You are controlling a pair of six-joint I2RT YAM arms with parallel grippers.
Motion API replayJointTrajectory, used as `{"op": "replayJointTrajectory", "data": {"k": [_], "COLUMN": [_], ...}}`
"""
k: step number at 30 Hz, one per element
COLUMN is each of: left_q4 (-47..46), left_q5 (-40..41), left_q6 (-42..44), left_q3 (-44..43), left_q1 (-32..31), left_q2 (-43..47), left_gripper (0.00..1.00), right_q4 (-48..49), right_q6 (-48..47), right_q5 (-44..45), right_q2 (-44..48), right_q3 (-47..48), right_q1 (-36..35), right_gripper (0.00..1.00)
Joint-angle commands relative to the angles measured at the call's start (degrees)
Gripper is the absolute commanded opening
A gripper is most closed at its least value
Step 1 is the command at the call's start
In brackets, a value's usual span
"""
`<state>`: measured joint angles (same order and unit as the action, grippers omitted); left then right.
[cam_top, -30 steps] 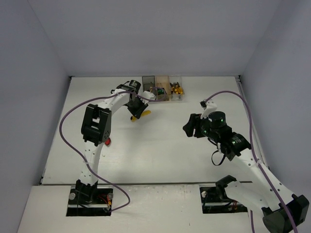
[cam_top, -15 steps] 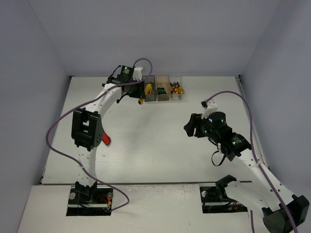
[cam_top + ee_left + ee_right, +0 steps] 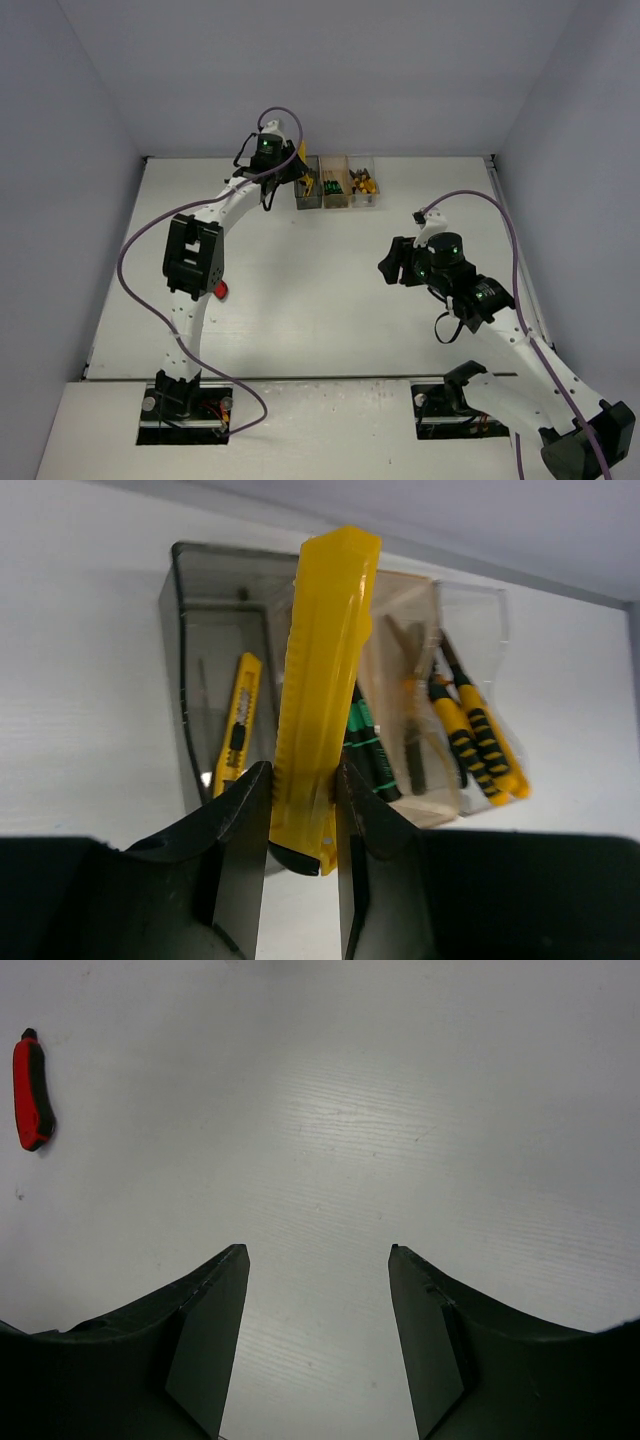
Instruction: Sort the tools into containers
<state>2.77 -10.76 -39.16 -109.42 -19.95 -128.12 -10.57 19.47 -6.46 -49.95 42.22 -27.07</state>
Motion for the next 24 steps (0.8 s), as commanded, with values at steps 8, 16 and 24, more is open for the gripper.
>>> {"op": "replayJointTrajectory", "data": {"k": [8,16,24], "left_q4": [-5.41,-4.01,3.22], "left_q5": [6.34,8.29,16.88], "left_q6": [-1.76,2.2,-0.63], "left_q3": [-4.75,-3.97,8.34], "left_q1": [-0.53,-1.72,-2.11], "left_q2": [-1.85,2.02,15.31], "left_gripper": [0.18,0.57,0.6], "right_q4": [2.31,2.39,2.39], "right_q6": [0.48,0.4,0.2], "right_q5": [-0.58,-0.69,-0.66], "right_q2": [0.11,-0.35,-0.27], "right_q3": [-0.12,-0.03,-0.14], "right_q1": [0.0,0.0,0.02], "right_gripper": [0.56,0.56,0.56]}}
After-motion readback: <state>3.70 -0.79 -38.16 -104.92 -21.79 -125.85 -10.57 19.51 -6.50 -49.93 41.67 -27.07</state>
